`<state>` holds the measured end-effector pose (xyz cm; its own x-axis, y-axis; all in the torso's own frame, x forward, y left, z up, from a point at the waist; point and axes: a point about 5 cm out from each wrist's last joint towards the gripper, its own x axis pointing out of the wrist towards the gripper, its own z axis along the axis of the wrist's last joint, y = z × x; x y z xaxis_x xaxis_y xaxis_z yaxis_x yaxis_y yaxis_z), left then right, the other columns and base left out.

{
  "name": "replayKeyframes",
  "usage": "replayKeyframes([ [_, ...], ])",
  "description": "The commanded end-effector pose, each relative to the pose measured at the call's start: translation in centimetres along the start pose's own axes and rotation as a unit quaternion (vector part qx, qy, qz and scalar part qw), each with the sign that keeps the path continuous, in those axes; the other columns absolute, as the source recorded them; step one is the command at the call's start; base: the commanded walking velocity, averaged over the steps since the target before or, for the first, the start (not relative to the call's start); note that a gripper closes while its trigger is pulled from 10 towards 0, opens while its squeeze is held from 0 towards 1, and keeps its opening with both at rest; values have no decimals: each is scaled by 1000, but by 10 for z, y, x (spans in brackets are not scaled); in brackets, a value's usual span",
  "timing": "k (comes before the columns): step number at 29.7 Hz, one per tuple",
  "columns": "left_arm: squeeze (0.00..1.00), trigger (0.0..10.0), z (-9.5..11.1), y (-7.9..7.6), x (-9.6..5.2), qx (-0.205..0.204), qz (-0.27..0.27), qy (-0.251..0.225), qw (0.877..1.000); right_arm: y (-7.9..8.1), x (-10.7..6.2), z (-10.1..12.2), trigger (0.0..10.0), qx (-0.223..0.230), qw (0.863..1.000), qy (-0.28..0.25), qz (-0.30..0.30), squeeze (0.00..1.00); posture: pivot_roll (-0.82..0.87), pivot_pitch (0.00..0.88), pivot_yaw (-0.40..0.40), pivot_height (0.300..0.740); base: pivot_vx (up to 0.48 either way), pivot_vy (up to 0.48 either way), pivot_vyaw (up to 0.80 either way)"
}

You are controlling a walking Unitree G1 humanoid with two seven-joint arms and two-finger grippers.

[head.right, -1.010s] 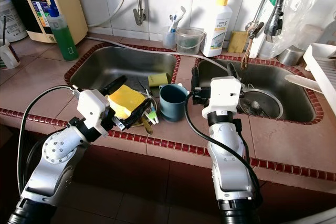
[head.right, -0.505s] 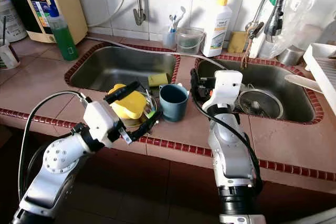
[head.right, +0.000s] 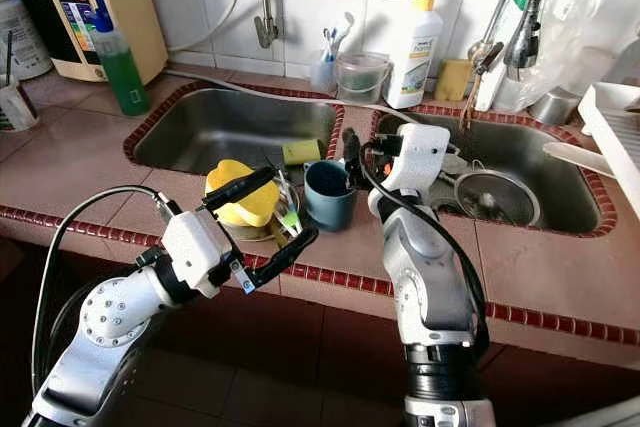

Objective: Kitchen organization

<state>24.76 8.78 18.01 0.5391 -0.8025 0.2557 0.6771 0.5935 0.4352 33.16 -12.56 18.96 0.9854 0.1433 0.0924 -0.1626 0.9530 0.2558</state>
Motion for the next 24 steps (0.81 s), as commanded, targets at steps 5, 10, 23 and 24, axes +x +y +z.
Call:
replayKeyframes([
  [5, 0, 10000, 3, -4, 1, 2, -13, -2, 1000, 8, 2, 4, 10000, 43, 998, 36, -13, 0, -183, 0, -3, 740, 0, 0, 0],
  [10, 0, 10000, 4, -4, 3, 1, -13, -4, 1000, 13, 1, 1, 10000, 71, 996, 54, -12, 0, -182, 0, -5, 740, 0, 0, 0],
  [23, 0, 10000, 5, -4, 3, 0, -8, -4, 1000, 20, -8, -14, 10000, 118, 987, 112, -21, 0, -182, 0, -7, 740, 0, 0, 0],
  [24, 0, 10000, 5, -4, 3, 0, -8, -4, 1000, 20, -8, -14, 10000, 120, 986, 114, -23, 0, -182, 0, -7, 740, 0, 0, 0],
])
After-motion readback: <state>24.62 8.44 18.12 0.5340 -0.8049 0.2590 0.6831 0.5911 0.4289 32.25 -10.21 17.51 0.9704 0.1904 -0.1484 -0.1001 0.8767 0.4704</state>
